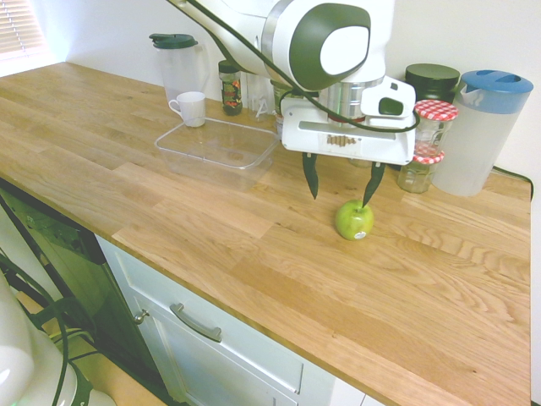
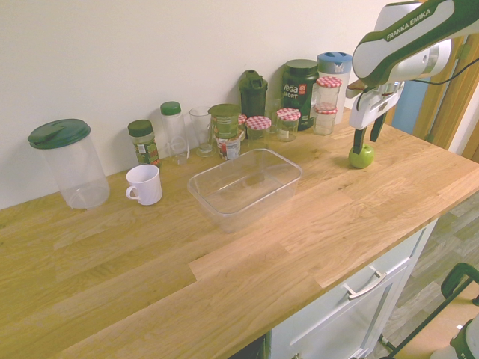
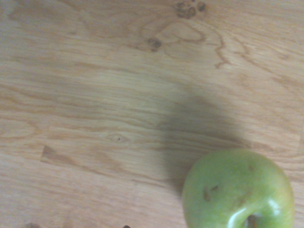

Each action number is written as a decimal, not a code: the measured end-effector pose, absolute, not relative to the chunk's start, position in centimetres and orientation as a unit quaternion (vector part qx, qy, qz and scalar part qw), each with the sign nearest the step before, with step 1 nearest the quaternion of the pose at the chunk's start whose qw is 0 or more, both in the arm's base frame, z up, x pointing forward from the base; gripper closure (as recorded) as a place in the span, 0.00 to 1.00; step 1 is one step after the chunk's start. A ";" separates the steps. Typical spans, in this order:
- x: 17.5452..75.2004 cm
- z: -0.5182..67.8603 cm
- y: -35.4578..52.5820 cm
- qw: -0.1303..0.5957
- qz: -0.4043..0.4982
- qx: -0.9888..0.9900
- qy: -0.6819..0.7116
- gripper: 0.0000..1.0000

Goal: Put the apple into the container

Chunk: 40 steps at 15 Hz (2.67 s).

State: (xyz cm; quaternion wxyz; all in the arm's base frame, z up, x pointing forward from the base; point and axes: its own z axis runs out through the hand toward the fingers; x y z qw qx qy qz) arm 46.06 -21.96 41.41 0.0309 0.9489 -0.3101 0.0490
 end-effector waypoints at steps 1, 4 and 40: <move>46.5 41.3 -22.6 0.036 0.051 0.949 -0.310 0.00; 47.3 39.7 -23.8 0.037 0.040 0.949 -0.310 0.00; 53.8 50.1 6.8 -0.001 0.045 0.959 -0.280 1.00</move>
